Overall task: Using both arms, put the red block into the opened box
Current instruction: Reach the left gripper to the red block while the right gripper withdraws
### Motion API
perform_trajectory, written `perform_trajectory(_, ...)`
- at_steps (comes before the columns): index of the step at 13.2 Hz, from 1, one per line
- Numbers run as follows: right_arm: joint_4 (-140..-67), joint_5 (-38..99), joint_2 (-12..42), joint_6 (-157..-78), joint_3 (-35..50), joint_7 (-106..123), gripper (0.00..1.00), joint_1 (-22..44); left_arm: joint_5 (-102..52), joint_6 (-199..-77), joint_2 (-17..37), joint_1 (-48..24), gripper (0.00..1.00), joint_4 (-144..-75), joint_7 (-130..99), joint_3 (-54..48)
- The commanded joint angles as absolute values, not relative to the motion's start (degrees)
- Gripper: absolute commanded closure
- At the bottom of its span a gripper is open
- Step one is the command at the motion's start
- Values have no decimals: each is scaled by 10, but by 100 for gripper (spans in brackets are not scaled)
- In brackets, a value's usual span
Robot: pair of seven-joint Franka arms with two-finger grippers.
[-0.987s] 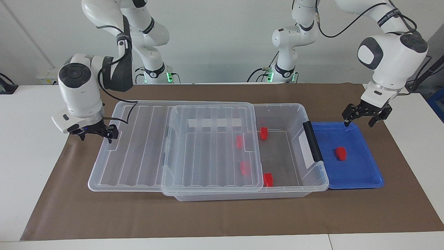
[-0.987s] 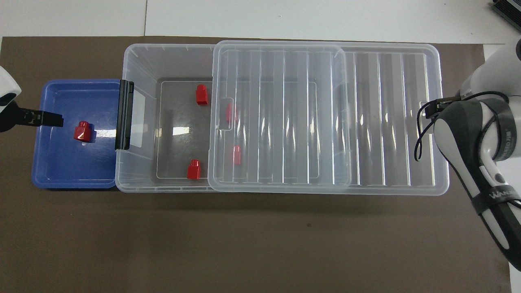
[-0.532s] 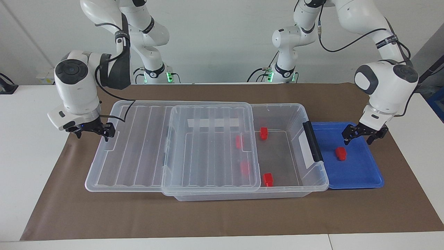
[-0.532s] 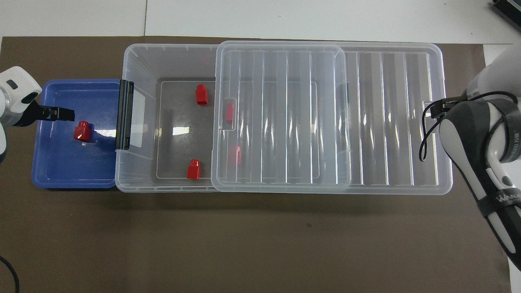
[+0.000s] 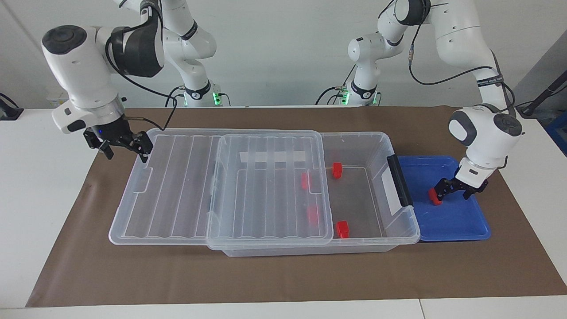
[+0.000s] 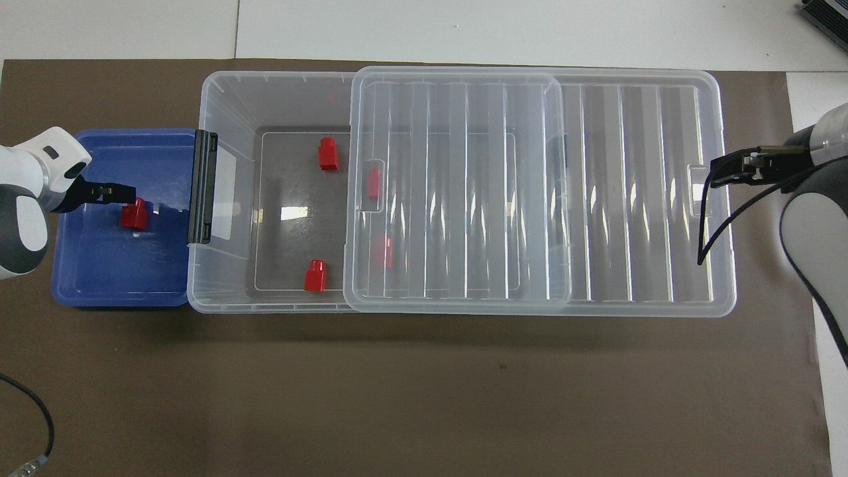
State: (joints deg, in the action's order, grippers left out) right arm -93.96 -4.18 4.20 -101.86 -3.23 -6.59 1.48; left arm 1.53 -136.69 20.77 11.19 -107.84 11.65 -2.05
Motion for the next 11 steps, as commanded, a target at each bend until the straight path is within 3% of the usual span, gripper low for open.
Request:
perform_trajectory(1, -947, -14, 0, -970, -30, -104, 0, 25, 8, -1376, 192, 106, 0, -1097, 104, -19)
perform_trajectory(4, -961, -1, -27, -911, -31, -78, 0, 21, 8, -1380, 186, 102, 0, -1118, 105, -19)
perform_trajectory(11, -931, -10, -23, -884, -36, -40, 0, 12, 8, -1395, 177, 93, 1, -1149, 100, -19)
